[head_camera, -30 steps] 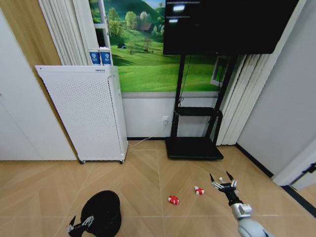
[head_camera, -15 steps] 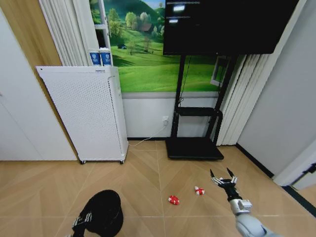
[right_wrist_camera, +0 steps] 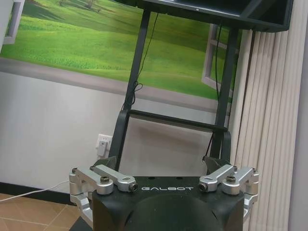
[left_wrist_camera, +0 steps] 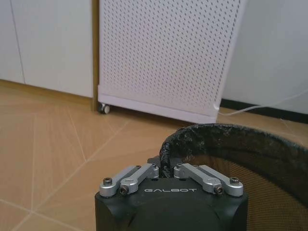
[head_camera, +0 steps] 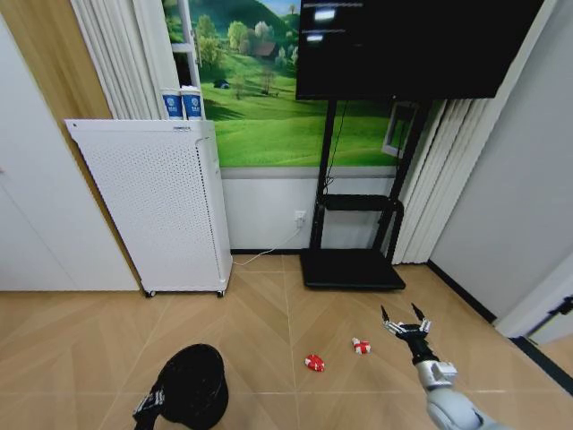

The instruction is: Pick up the trash bin and place the garbage on the floor into it.

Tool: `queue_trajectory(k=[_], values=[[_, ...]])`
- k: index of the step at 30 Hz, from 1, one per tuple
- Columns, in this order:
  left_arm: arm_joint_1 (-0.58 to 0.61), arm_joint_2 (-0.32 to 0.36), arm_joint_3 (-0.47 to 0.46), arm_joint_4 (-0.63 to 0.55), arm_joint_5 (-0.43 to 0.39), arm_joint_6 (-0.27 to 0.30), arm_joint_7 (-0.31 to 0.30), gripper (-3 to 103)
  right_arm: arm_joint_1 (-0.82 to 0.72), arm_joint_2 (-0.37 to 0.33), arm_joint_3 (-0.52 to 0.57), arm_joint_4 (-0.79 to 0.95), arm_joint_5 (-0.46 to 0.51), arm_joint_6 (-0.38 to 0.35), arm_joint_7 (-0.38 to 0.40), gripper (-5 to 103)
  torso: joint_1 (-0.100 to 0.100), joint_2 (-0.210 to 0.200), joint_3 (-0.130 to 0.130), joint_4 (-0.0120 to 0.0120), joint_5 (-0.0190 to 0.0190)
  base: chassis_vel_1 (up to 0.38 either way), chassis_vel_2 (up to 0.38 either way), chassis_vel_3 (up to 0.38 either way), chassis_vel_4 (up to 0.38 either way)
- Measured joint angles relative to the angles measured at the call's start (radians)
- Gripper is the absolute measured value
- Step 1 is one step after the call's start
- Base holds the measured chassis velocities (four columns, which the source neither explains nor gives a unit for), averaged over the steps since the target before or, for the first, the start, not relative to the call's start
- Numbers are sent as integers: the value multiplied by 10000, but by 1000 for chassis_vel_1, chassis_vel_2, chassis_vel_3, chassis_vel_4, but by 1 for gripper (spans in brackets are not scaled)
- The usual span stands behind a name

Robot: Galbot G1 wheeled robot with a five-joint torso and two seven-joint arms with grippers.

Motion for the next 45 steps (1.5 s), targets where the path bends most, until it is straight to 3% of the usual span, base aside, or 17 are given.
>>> queue_trajectory(k=[5, 7, 9, 10, 13, 18, 24, 28, 45], values=[[136, 404, -532, -606, -404, 137, -354, 8, 172, -40, -67, -23, -165, -119, 66, 100, 0, 3, 0, -2, 19, 0, 0, 0, 0], [336, 814, -993, -1190, -896, 348, -614, 8, 287, -60, -119, -57, -212, -253, 82, 100, 0, 2, 1, 4, -2, 0, 0, 0, 0], [436, 1074, -1246, -1528, -1150, 449, -761, 8, 352, -30, -142, -103, -247, -292, 97, 100, 0, 5, -1, 2, 7, 0, 0, 0, 0], [607, 1447, -1561, -2007, -1479, 571, -943, 8, 390, 43, -184, -158, -286, -342, 106, 100, 1, 5, 0, 2, 34, 0, 0, 0, 0], [928, 1989, -2102, -2642, -2000, 766, -897, 8, 364, 115, -194, -171, -344, -467, 131, 100, 0, 7, 0, -1, 5, 0, 0, 0, 0], [1024, 2272, -2546, -3158, -2229, 718, -1078, 8, 340, 275, -215, -269, -506, -515, 177, 100, 0, 7, 0, -4, 28, 0, 0, 0, 0], [1454, 2255, -2771, -3717, -2171, 889, -1410, 8, 304, 349, -224, -371, -703, -578, 292, 100, 0, 8, 0, -1, 16, 0, 0, 0, 0], [1692, 1903, -2707, -3784, -1596, 831, -1432, 8, 205, 315, -250, -391, -659, -464, -9, 100, 0, 9, 0, 0, 16, 0, 0, 0, 0], [1813, 1354, -2296, -3590, -1056, 526, -1040, 8, 235, 523, -607, -716, -1210, -178, -445, 100, -1, 11, 2, 0, 24, -139, 38, 156, -54]])
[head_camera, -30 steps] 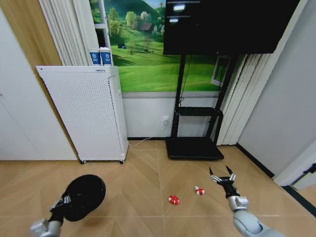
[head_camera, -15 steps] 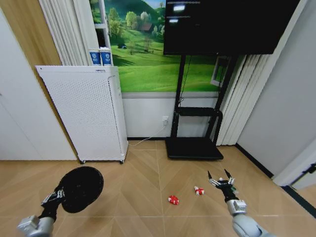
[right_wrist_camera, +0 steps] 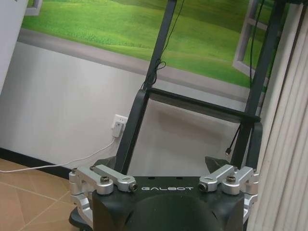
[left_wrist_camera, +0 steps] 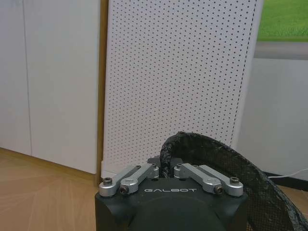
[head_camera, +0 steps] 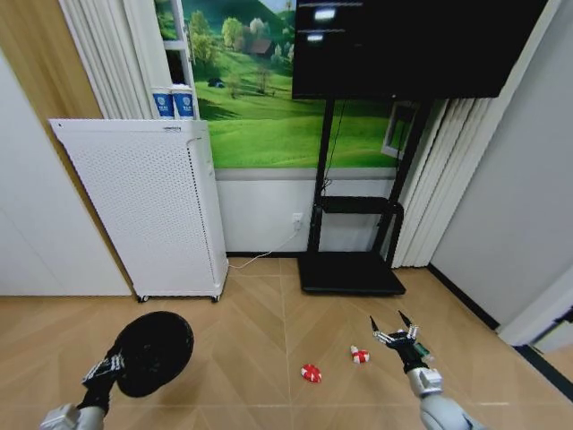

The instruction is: Pick up the trash bin and place the garbage on the floor into it.

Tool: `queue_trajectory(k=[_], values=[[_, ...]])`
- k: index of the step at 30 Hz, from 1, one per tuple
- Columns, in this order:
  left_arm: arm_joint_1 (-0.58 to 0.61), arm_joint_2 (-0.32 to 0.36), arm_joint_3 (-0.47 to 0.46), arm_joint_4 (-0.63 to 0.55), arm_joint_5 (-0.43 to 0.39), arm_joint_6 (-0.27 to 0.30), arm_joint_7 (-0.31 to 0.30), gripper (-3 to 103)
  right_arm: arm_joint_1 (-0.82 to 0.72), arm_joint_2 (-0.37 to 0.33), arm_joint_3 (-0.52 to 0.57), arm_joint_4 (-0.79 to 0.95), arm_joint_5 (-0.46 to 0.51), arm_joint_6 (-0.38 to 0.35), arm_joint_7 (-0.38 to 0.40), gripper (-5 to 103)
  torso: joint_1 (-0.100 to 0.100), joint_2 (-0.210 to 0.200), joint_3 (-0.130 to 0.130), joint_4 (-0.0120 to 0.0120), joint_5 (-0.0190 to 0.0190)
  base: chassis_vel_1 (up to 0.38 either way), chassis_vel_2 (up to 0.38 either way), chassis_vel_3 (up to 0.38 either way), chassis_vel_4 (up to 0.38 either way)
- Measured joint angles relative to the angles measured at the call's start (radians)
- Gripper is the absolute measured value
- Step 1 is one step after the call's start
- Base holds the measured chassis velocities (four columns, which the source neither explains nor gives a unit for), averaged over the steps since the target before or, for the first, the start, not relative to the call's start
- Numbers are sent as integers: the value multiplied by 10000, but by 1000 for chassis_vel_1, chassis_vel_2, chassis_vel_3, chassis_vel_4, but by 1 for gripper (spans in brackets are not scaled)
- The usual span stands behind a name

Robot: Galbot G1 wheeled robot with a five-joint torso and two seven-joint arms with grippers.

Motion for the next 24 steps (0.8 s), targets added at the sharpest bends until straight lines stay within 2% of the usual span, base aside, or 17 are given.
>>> queue_trajectory(k=[2, 10, 13, 15, 18, 21, 24], values=[[4, -28, 34, 1, 42, -15, 36, 8, 13, 44, -18, -15, -68, 3, 23, 100, 1, 0, 1, -4, -9, -253, 176, 278, -225], [156, -156, 73, 82, 182, -93, 163, 8, -177, 103, 5, 5, -821, 39, 427, 100, 7, -1, 4, 3, -4, -220, 244, 228, -243], [278, -267, 79, 129, 286, -169, 234, 8, -350, 95, -155, -32, -1326, -40, 557, 100, 7, -1, 3, 3, -6, -115, 150, 69, -26], [440, -345, 67, 98, 325, -199, 323, 8, -448, 104, -485, -199, -1722, -137, 620, 100, 6, -1, 1, -8, -7, -57, 22, -37, -13], [524, -380, 57, 60, 360, -236, 340, 8, -475, 84, -677, -293, -1849, -170, 629, 100, 3, 0, 0, -10, -8, -6, -8, -70, -21], [681, -459, 60, 36, 444, -278, 354, 8, -517, -46, -1044, -499, -2066, -209, 653, 100, -1, 1, -3, 3, -4, 46, -38, -70, 21], [806, -614, 79, 88, 529, -331, 391, 8, -481, -176, -1602, -914, -2318, -156, 652, 100, -2, 1, -3, 1, -9, 57, -41, -38, 59]])
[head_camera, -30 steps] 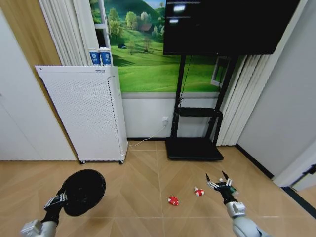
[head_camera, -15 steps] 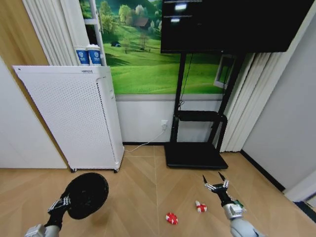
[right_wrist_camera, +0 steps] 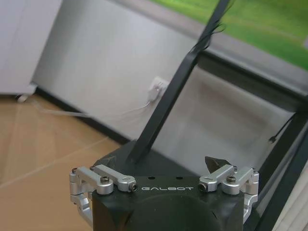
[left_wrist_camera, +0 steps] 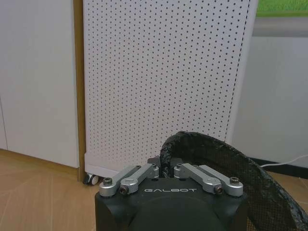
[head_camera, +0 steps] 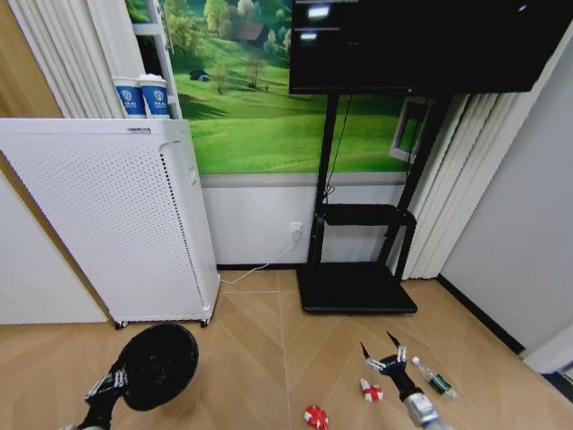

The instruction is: Pick up the trash bin and place the garbage on the floor into it.

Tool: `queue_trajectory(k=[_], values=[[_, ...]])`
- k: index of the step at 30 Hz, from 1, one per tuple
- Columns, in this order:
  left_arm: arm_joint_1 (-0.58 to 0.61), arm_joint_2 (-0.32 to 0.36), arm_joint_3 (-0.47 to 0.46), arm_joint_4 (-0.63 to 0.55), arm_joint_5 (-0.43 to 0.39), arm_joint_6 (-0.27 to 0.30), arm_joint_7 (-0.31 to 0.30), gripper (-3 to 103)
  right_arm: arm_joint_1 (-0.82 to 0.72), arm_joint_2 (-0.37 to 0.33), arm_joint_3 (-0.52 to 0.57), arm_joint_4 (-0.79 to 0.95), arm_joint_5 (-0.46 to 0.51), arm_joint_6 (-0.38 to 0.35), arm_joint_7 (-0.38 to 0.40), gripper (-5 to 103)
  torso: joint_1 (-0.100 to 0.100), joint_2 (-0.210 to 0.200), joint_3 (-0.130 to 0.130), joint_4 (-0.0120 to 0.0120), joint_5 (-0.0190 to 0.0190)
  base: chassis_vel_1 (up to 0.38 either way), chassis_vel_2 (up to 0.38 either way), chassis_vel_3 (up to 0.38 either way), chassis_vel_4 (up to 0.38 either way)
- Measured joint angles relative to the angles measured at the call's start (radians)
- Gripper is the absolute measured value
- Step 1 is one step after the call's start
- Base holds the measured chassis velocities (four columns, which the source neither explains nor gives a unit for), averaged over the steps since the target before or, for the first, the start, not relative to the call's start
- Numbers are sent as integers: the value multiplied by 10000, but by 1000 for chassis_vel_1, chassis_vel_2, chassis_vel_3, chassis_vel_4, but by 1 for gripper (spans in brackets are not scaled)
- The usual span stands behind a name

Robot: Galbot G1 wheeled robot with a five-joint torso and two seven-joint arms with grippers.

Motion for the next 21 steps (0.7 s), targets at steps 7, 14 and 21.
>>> queue_trajectory(k=[7, 14, 21], values=[[203, -253, -9, 188, 189, -101, 56, 8, 564, -1, -1586, -936, -657, 262, -216, 100, 3, 1, 2, -2, 3, 0, 0, 0, 0], [301, -477, -125, 445, 239, -204, 92, 8, 2062, 395, -3858, -2279, -1543, 472, -410, 100, 3, 1, 2, 0, 1, 0, 0, 0, 0], [368, -585, -210, 529, 247, -253, 105, 8, 2851, 735, -5168, -2887, -1723, 597, -409, 100, 4, 0, 2, 4, 4, 0, 0, 0, 0]])
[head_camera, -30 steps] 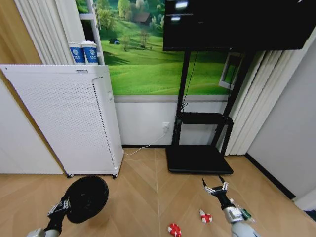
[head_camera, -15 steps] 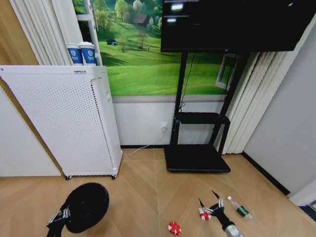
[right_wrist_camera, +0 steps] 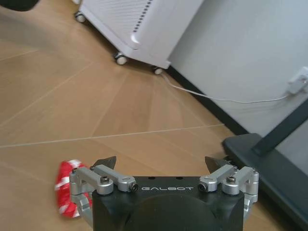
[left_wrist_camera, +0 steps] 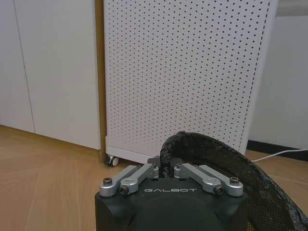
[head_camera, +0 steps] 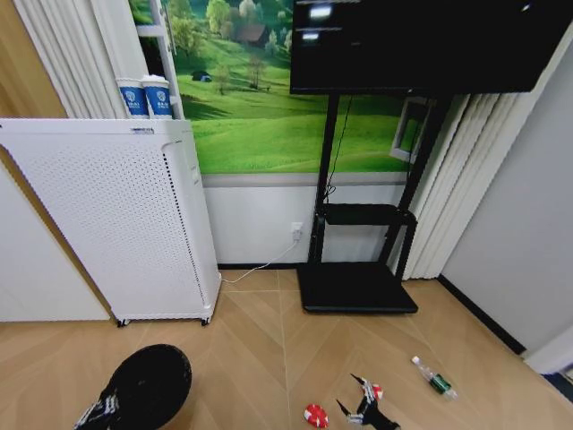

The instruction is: Pick up the trash bin and place the garbage on the floor into it.

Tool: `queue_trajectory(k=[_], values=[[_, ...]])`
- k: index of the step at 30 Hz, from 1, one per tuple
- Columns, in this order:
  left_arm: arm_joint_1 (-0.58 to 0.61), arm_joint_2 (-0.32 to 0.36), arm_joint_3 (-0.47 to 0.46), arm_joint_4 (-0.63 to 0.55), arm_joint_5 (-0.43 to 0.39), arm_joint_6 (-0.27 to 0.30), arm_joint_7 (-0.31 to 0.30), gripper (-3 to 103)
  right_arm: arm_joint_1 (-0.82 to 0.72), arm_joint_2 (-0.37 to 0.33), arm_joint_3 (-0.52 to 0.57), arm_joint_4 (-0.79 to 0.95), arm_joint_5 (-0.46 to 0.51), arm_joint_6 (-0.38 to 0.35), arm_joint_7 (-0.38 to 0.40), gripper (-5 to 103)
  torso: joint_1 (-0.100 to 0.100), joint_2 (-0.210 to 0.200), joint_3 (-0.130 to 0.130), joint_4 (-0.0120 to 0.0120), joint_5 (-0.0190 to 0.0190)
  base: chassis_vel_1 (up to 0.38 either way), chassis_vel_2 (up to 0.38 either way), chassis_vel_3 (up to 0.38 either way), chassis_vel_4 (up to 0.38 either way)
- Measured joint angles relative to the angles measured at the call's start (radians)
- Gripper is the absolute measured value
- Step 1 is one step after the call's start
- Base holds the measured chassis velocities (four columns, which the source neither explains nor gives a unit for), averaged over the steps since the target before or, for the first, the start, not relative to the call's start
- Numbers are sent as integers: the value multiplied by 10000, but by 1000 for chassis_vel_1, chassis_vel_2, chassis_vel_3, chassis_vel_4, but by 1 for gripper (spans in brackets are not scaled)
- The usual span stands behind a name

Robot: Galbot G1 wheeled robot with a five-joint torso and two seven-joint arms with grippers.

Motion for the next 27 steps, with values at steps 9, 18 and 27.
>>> queue_trajectory(k=[9, 18, 27], values=[[-153, -87, -7, 189, -75, -1, -102, 8, 613, 681, -1641, -1344, -460, 284, -106, 100, 0, 0, 0, -3, -6, 0, 0, 0, 0], [-213, -158, 39, 369, -23, -43, -101, 8, 1047, 1441, -2584, -2211, -129, 279, -183, 100, 0, 0, 0, -3, -2, 0, 0, 0, 0], [-146, -211, -18, 203, -28, -166, -67, 8, 1204, 2219, -3198, -2995, 459, -81, -159, 100, 0, 0, 0, -7, -2, 0, 0, 0, 0]])
